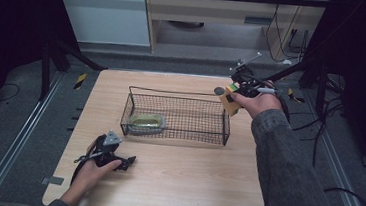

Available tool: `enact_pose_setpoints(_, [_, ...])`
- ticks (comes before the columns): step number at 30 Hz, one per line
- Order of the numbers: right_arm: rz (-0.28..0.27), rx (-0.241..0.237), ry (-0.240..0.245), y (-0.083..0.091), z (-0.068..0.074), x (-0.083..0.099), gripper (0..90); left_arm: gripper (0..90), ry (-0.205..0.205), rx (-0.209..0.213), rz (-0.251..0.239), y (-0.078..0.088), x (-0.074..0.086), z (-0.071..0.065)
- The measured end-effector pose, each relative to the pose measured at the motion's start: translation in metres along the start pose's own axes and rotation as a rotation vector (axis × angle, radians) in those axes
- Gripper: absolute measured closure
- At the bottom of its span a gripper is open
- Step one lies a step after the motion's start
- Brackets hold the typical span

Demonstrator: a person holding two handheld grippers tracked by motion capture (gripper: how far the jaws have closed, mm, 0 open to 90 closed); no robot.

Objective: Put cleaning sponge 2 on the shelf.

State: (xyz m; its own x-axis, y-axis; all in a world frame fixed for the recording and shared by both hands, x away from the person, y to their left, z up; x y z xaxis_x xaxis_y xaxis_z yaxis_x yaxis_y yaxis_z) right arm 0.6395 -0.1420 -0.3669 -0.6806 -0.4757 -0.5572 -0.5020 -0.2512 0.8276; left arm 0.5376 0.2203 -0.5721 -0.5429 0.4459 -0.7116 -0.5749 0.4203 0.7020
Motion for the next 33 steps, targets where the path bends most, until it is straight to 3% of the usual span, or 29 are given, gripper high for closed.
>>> enact_pose_setpoints(14, [0.016, -0.028, 0.038, -0.021, 0.01, -0.001, 64.7, 0.0, 0.0, -0.001, 0.0, 0.0, 0.0, 0.0])
enact_pose_setpoints(33, [0.033, -0.059, 0.021, -0.057, 0.008, 0.006, 64.7, 0.0, 0.0, -0.001, 0.001, 0.0, 0.0, 0.0])
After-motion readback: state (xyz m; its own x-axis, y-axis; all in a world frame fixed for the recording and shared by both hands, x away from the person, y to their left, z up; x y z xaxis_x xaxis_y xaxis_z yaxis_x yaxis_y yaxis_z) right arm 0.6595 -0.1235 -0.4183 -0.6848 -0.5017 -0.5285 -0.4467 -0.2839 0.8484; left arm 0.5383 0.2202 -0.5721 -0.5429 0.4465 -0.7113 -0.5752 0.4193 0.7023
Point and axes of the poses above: each handheld gripper's, and its own axes: y roughly backward along the jaws, x roughly out of its underside, z roughly to its left, the point moved 9 cm from there along -y, roughly forward along the jaws, and after that the axes turned 1 degree about -x, right-handed, at the moved point
